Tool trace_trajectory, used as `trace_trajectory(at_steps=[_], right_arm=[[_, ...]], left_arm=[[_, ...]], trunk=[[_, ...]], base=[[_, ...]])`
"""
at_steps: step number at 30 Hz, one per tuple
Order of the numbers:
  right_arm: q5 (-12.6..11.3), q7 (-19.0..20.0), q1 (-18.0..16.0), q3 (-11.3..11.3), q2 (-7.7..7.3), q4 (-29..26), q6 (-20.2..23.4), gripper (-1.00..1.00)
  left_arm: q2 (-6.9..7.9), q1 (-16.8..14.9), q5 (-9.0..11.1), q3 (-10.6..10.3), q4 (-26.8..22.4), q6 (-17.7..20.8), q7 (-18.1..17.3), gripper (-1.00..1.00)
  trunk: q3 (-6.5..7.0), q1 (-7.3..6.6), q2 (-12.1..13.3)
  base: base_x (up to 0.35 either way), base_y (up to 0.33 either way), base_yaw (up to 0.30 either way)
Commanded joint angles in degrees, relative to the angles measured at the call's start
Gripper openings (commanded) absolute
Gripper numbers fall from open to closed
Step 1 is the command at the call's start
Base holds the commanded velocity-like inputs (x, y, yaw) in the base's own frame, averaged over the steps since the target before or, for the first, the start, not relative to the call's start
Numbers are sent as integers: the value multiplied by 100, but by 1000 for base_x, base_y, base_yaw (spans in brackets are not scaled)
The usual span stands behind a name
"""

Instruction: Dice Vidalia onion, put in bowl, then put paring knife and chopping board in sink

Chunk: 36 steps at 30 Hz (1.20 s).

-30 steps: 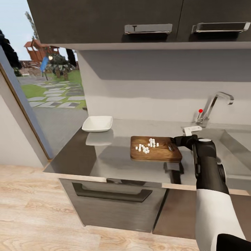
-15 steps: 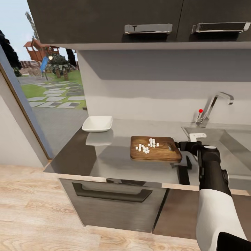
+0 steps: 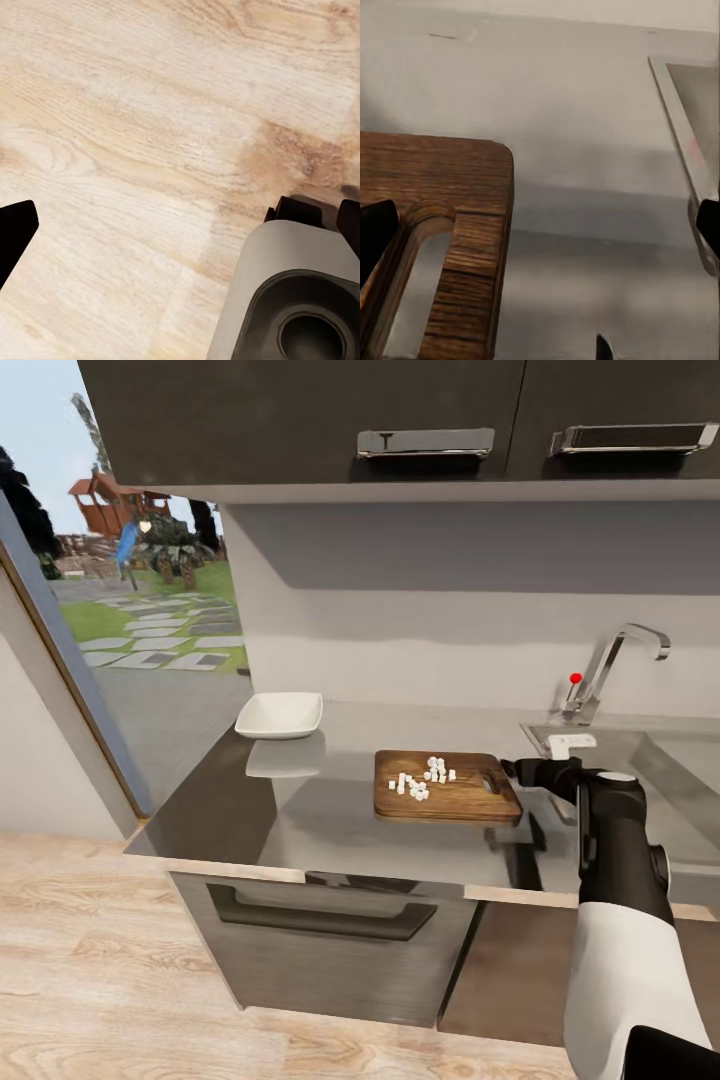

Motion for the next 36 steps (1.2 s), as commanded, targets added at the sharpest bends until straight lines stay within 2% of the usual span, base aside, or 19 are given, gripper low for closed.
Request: trace_trajectory(at_steps=[1, 13, 17, 26, 36], right_arm=[[57, 86, -6, -5, 10, -17, 33, 100], [57, 127, -5, 1, 27, 39, 46, 100], [64, 100, -5, -41, 21, 253, 38, 100], [64, -158, -5, -69, 10, 787, -1, 100], [64, -493, -5, -73, 17, 1244, -420, 100]], left_arm=[[-2, -8, 36, -48, 20, -31, 6, 100], [-2, -8, 36, -48, 20, -31, 6, 100], [-2, -8, 36, -48, 20, -31, 6, 100], [-2, -8, 36, -48, 20, -31, 6, 100], [-2, -8, 36, -48, 20, -30, 6, 100]], trunk=[[-5, 0, -3], [-5, 0, -3], [-5, 0, -3], [-5, 0, -3], [-5, 0, -3]], base=[[0, 0, 0], [0, 0, 0], [0, 0, 0], [0, 0, 0], [0, 0, 0]])
